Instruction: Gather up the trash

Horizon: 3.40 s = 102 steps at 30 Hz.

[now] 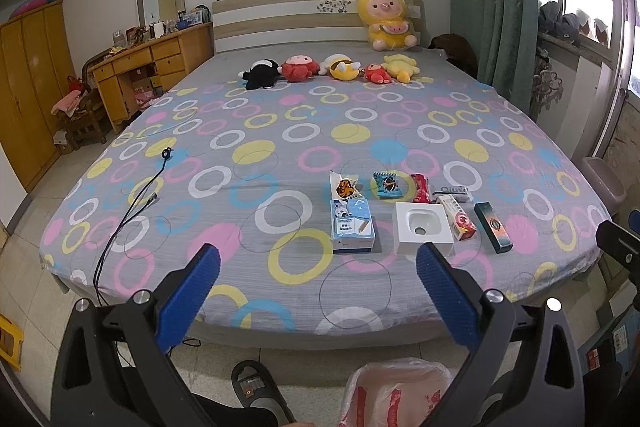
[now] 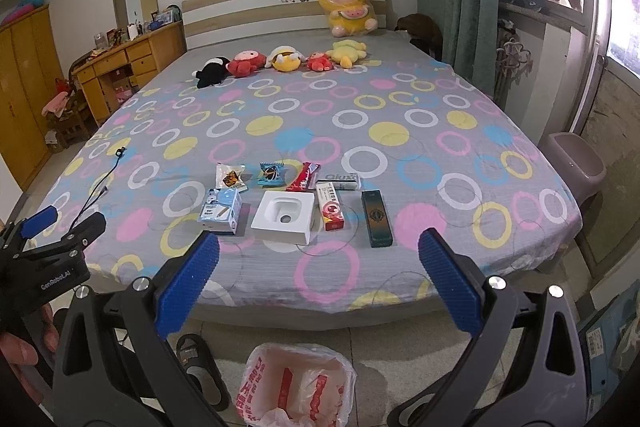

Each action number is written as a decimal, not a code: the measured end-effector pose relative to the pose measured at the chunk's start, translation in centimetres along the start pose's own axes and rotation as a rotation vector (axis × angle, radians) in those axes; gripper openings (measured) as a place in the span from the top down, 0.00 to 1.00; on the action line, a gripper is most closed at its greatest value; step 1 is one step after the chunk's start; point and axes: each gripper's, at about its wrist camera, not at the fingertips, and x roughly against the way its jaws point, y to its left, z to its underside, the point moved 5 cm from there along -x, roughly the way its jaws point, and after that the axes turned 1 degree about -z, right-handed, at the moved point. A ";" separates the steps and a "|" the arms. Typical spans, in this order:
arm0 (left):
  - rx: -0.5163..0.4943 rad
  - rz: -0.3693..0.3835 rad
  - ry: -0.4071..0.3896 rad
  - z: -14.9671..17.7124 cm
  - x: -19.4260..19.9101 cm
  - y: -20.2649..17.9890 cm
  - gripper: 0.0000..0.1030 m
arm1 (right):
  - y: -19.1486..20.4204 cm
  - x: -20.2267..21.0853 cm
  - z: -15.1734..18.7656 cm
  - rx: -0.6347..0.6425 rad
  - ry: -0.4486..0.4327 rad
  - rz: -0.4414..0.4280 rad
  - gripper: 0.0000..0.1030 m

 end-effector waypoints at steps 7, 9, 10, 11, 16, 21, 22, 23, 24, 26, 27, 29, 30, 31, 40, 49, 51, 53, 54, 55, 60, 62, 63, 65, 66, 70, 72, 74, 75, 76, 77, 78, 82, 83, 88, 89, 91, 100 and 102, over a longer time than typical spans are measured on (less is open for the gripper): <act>-0.005 0.004 0.000 0.0 0.4 0.2 0.07 | -0.1 0.1 0.0 -0.004 0.002 -0.003 0.05; -0.007 0.005 -0.001 0.0 0.6 0.3 0.07 | -0.2 0.2 0.1 -0.004 0.002 -0.001 0.05; -0.006 0.005 -0.001 0.0 0.7 0.4 0.07 | -0.1 0.1 0.1 -0.002 0.001 -0.001 0.05; -0.006 0.004 -0.002 0.0 0.8 0.5 0.07 | -0.1 0.1 0.1 -0.002 0.001 -0.003 0.05; 0.000 -0.001 0.000 0.1 0.4 0.1 0.07 | -0.1 0.0 0.1 -0.001 0.000 -0.001 0.05; -0.003 0.000 0.002 0.1 0.2 0.0 0.07 | -0.1 0.0 0.1 -0.002 0.001 -0.001 0.05; -0.002 0.000 0.003 0.1 0.2 0.0 0.07 | -0.1 0.0 0.1 -0.002 0.001 -0.001 0.05; -0.001 0.001 0.003 0.1 0.3 0.1 0.07 | -0.2 0.1 0.1 0.000 0.001 -0.001 0.05; -0.002 0.001 0.003 0.1 0.4 0.1 0.07 | -0.2 0.1 0.1 -0.002 0.001 -0.002 0.05; -0.002 0.000 0.004 0.2 0.6 0.3 0.07 | -0.2 0.1 0.1 -0.005 0.002 -0.002 0.05; -0.002 0.001 0.003 0.2 0.7 0.4 0.07 | -0.2 0.0 0.1 -0.005 0.001 -0.003 0.05; -0.002 0.001 0.004 0.2 0.8 0.7 0.07 | -0.2 0.1 0.2 -0.003 0.001 -0.001 0.05; -0.002 0.000 0.004 0.2 0.8 0.8 0.07 | -0.2 0.0 0.1 -0.003 0.001 -0.002 0.05; -0.002 -0.001 0.004 0.2 0.9 0.9 0.07 | -0.2 0.0 0.1 -0.004 0.001 -0.003 0.05; -0.002 -0.002 0.004 0.1 0.2 -0.1 0.07 | -0.2 0.0 0.2 -0.004 0.002 -0.002 0.05; -0.009 -0.001 0.004 0.4 0.3 -0.3 0.07 | -0.2 0.0 0.2 -0.004 0.002 -0.002 0.05; -0.005 0.000 0.006 0.4 0.2 -0.3 0.07 | -0.2 0.0 0.2 -0.004 0.004 -0.003 0.05; -0.007 -0.002 0.004 0.4 0.2 -0.3 0.07 | -0.3 0.1 0.2 -0.002 0.004 -0.001 0.05; -0.007 0.000 0.006 0.3 0.1 -0.3 0.07 | -0.3 0.0 0.2 -0.003 0.004 -0.001 0.05; -0.008 0.000 0.007 0.4 0.1 -0.3 0.07 | -0.3 0.0 0.2 -0.005 0.005 -0.002 0.05; -0.010 0.000 0.007 0.5 0.0 -0.4 0.07 | -0.3 0.0 0.2 -0.004 0.004 -0.002 0.05; -0.012 0.000 0.007 0.6 0.0 -0.4 0.07 | -0.4 0.0 0.2 -0.005 0.004 0.000 0.05; -0.012 0.000 0.008 0.7 0.0 -0.4 0.07 | -0.5 -0.1 0.3 -0.006 0.005 0.002 0.05; -0.015 0.001 0.012 0.8 -0.1 -0.4 0.07 | -0.9 -0.1 0.3 -0.008 0.008 0.007 0.05; -0.017 0.002 0.013 0.9 -0.1 -0.4 0.07 | -1.0 -0.1 0.4 -0.007 0.008 0.009 0.05; -0.031 0.012 0.027 1.2 -1.2 -1.0 0.07 | -1.7 -0.3 0.0 -0.003 0.016 0.016 0.05; -0.041 0.015 0.039 1.2 -2.1 -1.3 0.07 | -2.1 -0.7 -0.5 -0.004 0.028 0.006 0.05; -0.052 0.015 0.058 1.4 -3.2 -1.7 0.07 | -2.5 -1.2 -1.3 0.001 0.038 0.000 0.05; -0.060 0.014 0.068 0.8 -4.1 -2.0 0.07 | -2.7 -1.4 -1.7 0.001 0.043 0.005 0.05; -0.064 0.012 0.073 0.7 -4.7 -2.2 0.07 | -3.1 -1.8 -2.1 0.000 0.047 0.008 0.05; -0.067 0.007 0.078 0.6 -5.3 -2.3 0.07 | -3.5 -2.2 -2.4 -0.002 0.051 0.010 0.05; -0.072 0.001 0.084 0.6 -5.9 -2.5 0.07 | -3.8 -2.6 -2.7 -0.004 0.055 0.013 0.05; -0.070 0.006 0.101 -0.3 -7.8 -3.1 0.07 | -5.5 -5.0 -3.8 -0.027 0.091 0.010 0.05; -0.066 0.009 0.108 -0.4 -8.4 -3.2 0.07 | -5.8 -5.7 -4.0 -0.030 0.103 0.008 0.05; -0.054 0.026 0.152 -0.4 -11.9 -3.7 0.07 | -6.9 -9.4 -4.2 -0.035 0.163 0.004 0.05; -0.053 0.025 0.165 -0.4 -12.7 -3.7 0.07 | -7.1 -10.3 -4.3 -0.035 0.178 0.007 0.05; -0.052 0.023 0.181 -0.3 -14.2 -3.6 0.07 | -7.4 -11.8 -4.3 -0.031 0.196 0.011 0.05; -0.006 0.023 0.314 -0.5 -20.7 -4.3 0.07 | -8.5 -18.3 -3.9 -0.042 0.279 0.004 0.05; -0.013 0.015 0.331 -0.3 -22.2 -4.7 0.07 | -8.7 -19.8 -3.7 -0.052 0.300 -0.004 0.05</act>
